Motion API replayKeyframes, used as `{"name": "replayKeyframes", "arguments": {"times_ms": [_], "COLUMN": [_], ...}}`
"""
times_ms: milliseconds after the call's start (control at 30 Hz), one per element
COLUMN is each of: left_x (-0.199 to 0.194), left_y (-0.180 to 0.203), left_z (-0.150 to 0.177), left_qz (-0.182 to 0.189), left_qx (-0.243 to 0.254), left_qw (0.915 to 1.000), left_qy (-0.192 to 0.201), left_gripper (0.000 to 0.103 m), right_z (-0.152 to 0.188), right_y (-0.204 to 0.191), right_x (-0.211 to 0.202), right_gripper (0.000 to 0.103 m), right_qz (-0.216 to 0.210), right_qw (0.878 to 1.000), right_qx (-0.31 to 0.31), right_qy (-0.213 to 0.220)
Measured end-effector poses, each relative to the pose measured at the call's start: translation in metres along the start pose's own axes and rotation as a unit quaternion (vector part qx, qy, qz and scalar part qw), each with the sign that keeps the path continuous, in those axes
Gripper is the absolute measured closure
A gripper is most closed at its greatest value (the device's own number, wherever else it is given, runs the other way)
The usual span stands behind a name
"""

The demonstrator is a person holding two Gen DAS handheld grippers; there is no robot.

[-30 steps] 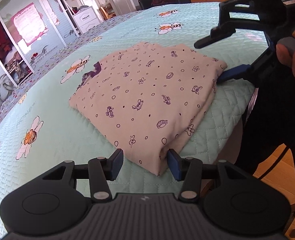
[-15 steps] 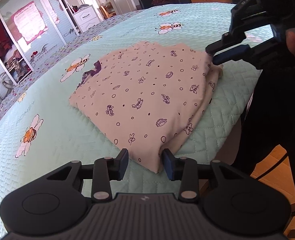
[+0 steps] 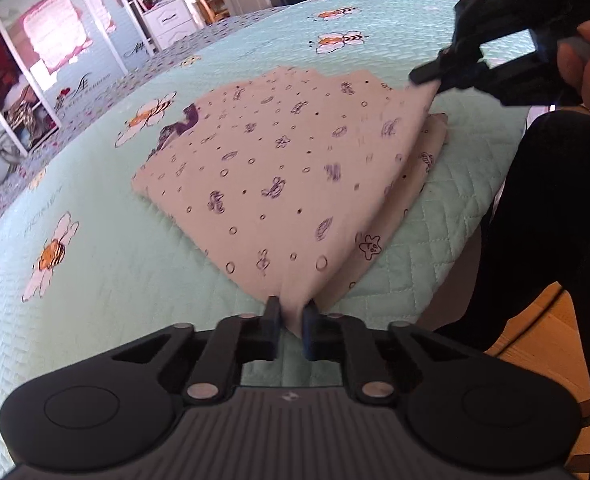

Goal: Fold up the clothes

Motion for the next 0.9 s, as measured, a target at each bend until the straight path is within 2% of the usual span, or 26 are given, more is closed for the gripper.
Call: {"name": "replayKeyframes", "arguments": {"times_ms": [67, 167, 233, 300, 333, 367, 433, 500, 567, 667, 733, 800, 867, 900], "left_x": [-0.002, -0.002, 0.0, 0.0, 0.0, 0.0, 0.0, 0.0, 0.0, 0.0, 0.0, 0.0, -0.001, -0.001], "left_y": [-0.003, -0.003, -0.004, -0.004, -0.005, -0.005, -0.006, -0.007, -0.007, -0.008, -0.009, -0.01, -0.01, -0.01], "left_z": [0.001, 0.001, 0.002, 0.002, 0.002, 0.002, 0.002, 0.002, 0.002, 0.002, 0.002, 0.002, 0.002, 0.002], "left_qz": [0.001, 0.002, 0.001, 0.002, 0.003, 0.004, 0.005, 0.006, 0.008, 0.01, 0.011, 0.013, 0.012, 0.012], "left_qx": [-0.011, -0.022, -0.027, -0.03, -0.032, -0.034, -0.037, -0.041, -0.045, -0.05, -0.053, -0.057, -0.057, -0.057], "left_qw": [0.9999, 0.9997, 0.9996, 0.9995, 0.9994, 0.9994, 0.9992, 0.9991, 0.9989, 0.9986, 0.9984, 0.9982, 0.9982, 0.9982], "left_qy": [-0.001, -0.003, -0.008, -0.009, -0.009, -0.009, -0.009, -0.01, -0.01, -0.011, -0.012, -0.012, -0.013, -0.013], "left_gripper": [0.095, 0.095, 0.094, 0.093, 0.093, 0.092, 0.092, 0.093, 0.096, 0.096, 0.096, 0.094, 0.092, 0.092], "right_z": [-0.007, 0.0, 0.002, 0.003, 0.003, 0.004, 0.008, 0.011, 0.006, -0.007, -0.007, -0.006, -0.012, -0.016], "right_y": [0.002, 0.006, 0.002, 0.001, 0.001, 0.004, 0.008, 0.007, 0.004, 0.005, 0.007, 0.013, 0.02, 0.023], "right_x": [-0.003, 0.004, 0.006, 0.007, 0.007, 0.008, 0.013, 0.017, 0.017, 0.01, 0.01, 0.005, -0.009, -0.017], "right_gripper": [0.098, 0.098, 0.097, 0.092, 0.084, 0.069, 0.066, 0.067, 0.096, 0.097, 0.096, 0.089, 0.072, 0.071], "right_qz": [-0.002, 0.007, -0.004, -0.013, -0.015, -0.012, -0.003, -0.004, 0.007, 0.007, 0.011, 0.033, 0.04, 0.041], "right_qw": [1.0, 1.0, 1.0, 1.0, 0.999, 0.999, 0.999, 0.999, 0.999, 1.0, 1.0, 0.999, 0.999, 0.999], "right_qx": [-0.003, -0.004, -0.002, 0.006, 0.014, 0.02, 0.025, 0.019, -0.009, -0.012, -0.012, -0.006, 0.007, 0.011], "right_qy": [0.007, -0.013, -0.019, -0.024, -0.026, -0.027, -0.035, -0.042, -0.038, -0.021, -0.027, -0.023, 0.006, 0.017]}}
Point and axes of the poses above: each gripper's, at about its wrist camera, not at the fingertips, and x roughly the way its jaws point, y to its right, z to its underside, the point moved 7 cm from there along x, roughly the way its jaws point, and after that the axes turned 10 degrees about -x, right-handed, at the moved point
